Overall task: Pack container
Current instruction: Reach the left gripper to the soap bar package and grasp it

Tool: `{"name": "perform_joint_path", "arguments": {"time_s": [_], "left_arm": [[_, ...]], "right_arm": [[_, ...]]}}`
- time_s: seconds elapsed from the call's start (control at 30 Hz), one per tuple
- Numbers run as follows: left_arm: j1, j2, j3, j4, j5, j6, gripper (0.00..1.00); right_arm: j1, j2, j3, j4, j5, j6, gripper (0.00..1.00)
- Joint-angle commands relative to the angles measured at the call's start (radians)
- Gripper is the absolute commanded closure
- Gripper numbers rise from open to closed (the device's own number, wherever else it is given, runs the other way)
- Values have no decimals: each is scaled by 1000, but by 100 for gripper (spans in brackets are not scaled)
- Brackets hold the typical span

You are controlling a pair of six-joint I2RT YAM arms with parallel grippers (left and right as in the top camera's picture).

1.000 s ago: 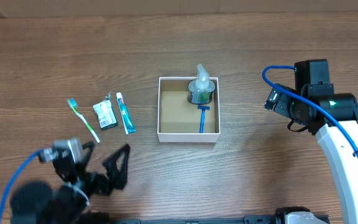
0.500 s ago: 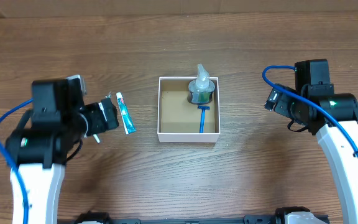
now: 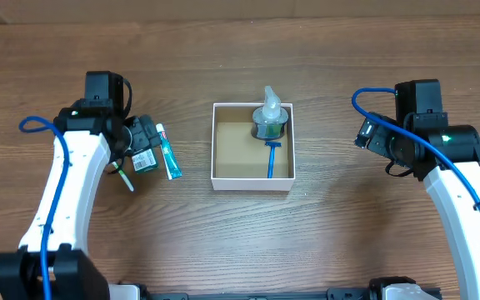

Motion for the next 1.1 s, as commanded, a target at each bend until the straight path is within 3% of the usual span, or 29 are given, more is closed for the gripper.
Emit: {"name": "perform_joint_path", "arguments": {"time_s": [0.0,0.6,0.67,0.87,1.0,1.07], "left_arm": [[4,59,16,23,-23,-85,0],[4,341,-52,248,-6,-101,0],[4,341,-95,306,-6,-101,9],[4,341,-132,344,-8,-81,24],[4,341,-131,336,-3,-67,46],[5,341,-126,318,-4,-56,47]], "right_arm": [[-2,-8,24,5,7,4,0],[-2,-8,24,5,7,4,0],[-2,-8,24,5,7,4,0],[-2,-8,24,5,7,4,0],[-2,-8,24,5,7,4,0],[-2,-8,24,5,7,4,0]]}}
